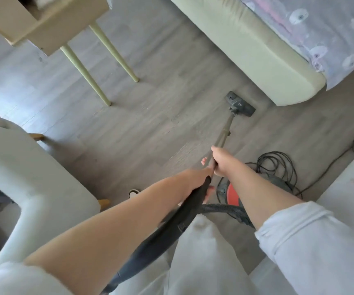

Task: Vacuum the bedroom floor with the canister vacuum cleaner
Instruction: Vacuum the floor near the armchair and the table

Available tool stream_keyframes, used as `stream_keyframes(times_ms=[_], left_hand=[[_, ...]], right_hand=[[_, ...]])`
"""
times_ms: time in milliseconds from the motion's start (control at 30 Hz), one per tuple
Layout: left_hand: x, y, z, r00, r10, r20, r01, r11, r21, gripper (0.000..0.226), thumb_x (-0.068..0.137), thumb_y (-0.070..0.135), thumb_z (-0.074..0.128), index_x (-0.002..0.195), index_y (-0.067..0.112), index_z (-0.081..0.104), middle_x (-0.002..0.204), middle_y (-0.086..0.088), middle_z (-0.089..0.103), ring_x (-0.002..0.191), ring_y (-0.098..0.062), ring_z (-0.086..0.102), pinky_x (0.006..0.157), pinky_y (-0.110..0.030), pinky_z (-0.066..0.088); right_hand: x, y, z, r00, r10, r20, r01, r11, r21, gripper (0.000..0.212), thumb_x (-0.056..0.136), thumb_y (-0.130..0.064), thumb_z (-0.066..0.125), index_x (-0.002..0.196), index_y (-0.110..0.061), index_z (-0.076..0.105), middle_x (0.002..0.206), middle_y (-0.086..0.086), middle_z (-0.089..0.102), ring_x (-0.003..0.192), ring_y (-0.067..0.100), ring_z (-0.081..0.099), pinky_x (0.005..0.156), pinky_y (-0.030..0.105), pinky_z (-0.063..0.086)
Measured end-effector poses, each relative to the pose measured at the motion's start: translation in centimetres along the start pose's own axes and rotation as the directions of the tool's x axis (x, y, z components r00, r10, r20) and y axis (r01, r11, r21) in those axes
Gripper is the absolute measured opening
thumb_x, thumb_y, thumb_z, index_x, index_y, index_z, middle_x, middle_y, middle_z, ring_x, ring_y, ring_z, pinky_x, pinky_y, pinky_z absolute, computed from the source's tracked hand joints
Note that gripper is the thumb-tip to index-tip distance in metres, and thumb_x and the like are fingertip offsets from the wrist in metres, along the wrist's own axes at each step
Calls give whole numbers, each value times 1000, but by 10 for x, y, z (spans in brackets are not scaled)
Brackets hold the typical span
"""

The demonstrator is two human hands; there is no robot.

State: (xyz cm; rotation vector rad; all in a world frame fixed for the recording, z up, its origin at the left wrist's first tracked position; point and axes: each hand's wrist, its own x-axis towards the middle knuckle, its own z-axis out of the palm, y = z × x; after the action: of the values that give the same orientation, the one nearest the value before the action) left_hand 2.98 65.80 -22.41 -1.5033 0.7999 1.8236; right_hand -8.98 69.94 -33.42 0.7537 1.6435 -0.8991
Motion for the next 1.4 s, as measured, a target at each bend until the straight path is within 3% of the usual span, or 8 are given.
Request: stream_keyframes(times_ms=[100, 233, 367, 500, 733, 900, 1233, 1400], left_hand=[[4, 8, -27, 999, 34, -29, -33, 999, 24, 45, 94, 53, 65, 87, 10, 55, 81, -8, 69, 40, -15, 51, 45, -23, 45], [-16, 10, -92, 999, -32, -38, 30, 999, -32, 44, 91, 51, 71, 90, 9, 58, 70, -7, 67, 37, -16, 50, 41, -20, 45], [-63, -9, -190, 992, -47, -113, 33, 992, -120, 46, 85, 51, 78, 93, 8, 63, 68, -8, 69, 36, -18, 52, 40, -21, 45], [-105, -38, -269, 988, -88, -125, 57, 972, -228, 49, 86, 55, 74, 85, 7, 68, 64, -7, 66, 40, -18, 54, 40, -22, 45], [-112, -26, -312, 993, -60, -101, 13, 909, -416, 52, 93, 57, 64, 84, 6, 61, 61, -8, 61, 40, -18, 52, 41, -22, 46], [-97, 8, -301, 999, -37, -40, 18, 918, -396, 56, 87, 67, 65, 81, 13, 51, 64, -4, 53, 45, -16, 48, 43, -20, 46], [-75, -9, -196, 994, -103, 25, 106, 977, -185, 64, 77, 76, 68, 75, 15, 49, 62, -5, 53, 46, -19, 49, 47, -23, 47], [-43, -6, -109, 991, -118, 64, 120, 992, -30, 65, 80, 77, 63, 69, 15, 51, 56, -3, 53, 41, -17, 50, 45, -22, 47]], right_hand=[[2, -3, 30, 999, -23, -23, 23, 1000, -6, 33, 102, -32, 45, 123, -7, 49, 76, 12, 61, 42, 20, 61, 40, 23, 50], [-8, 5, 95, 999, -52, -17, 51, 998, -41, 32, 101, -29, 42, 125, -7, 46, 82, 15, 64, 63, 27, 64, 75, 38, 59], [-43, 30, 197, 999, -24, 25, 27, 991, -127, 29, 99, -23, 40, 127, -13, 43, 106, 11, 63, 66, 24, 61, 45, 23, 47], [-82, 56, 291, 994, 42, 97, -20, 977, -214, 34, 95, -21, 38, 129, -20, 39, 115, 11, 61, 92, 29, 66, 71, 37, 57], [-99, 36, 370, 982, -55, 183, 120, 923, -366, 41, 97, -12, 36, 137, -13, 34, 105, 13, 54, 75, 31, 63, 75, 42, 57], [-81, 3, 362, 974, -145, 174, 196, 925, -325, 46, 94, -6, 34, 139, -18, 37, 83, 9, 48, 52, 26, 51, 48, 32, 47], [-51, 26, 228, 988, -123, 94, 135, 983, -128, 39, 97, -20, 41, 135, -29, 42, 104, 10, 53, 76, 29, 58, 80, 47, 57], [-23, 24, 123, 991, -132, 12, 131, 989, 61, 29, 98, -17, 40, 126, -20, 47, 94, 13, 49, 61, 24, 51, 51, 32, 52]])
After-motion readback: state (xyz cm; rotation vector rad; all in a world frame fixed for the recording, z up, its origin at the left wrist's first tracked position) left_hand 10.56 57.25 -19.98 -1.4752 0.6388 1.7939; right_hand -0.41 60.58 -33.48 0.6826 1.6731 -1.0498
